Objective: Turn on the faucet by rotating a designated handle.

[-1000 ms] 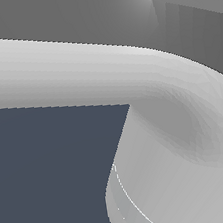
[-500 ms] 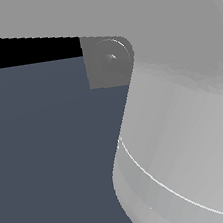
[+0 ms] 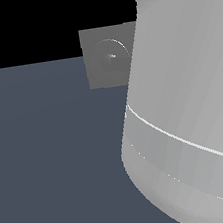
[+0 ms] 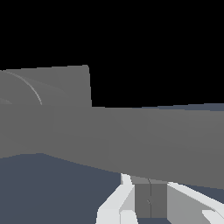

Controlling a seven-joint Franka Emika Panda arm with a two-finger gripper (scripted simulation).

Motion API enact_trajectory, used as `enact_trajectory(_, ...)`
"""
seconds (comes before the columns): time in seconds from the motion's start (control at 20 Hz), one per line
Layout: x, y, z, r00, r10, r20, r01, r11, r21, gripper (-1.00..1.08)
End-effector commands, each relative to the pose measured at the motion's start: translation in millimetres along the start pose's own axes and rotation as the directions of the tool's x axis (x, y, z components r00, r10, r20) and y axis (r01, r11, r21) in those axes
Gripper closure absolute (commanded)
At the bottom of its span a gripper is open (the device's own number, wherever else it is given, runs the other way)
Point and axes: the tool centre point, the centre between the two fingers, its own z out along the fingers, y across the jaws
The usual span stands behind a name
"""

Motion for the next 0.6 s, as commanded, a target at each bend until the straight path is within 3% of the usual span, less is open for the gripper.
enact_trajectory(0.0,19,2,1,1.0,-0.014,-0.025,0.014,1.0,0.0,1.08)
enact_trajectory(0.55,60,9,0,0.998,-0.054,-0.039,0.054,0.999,-0.002,1.08)
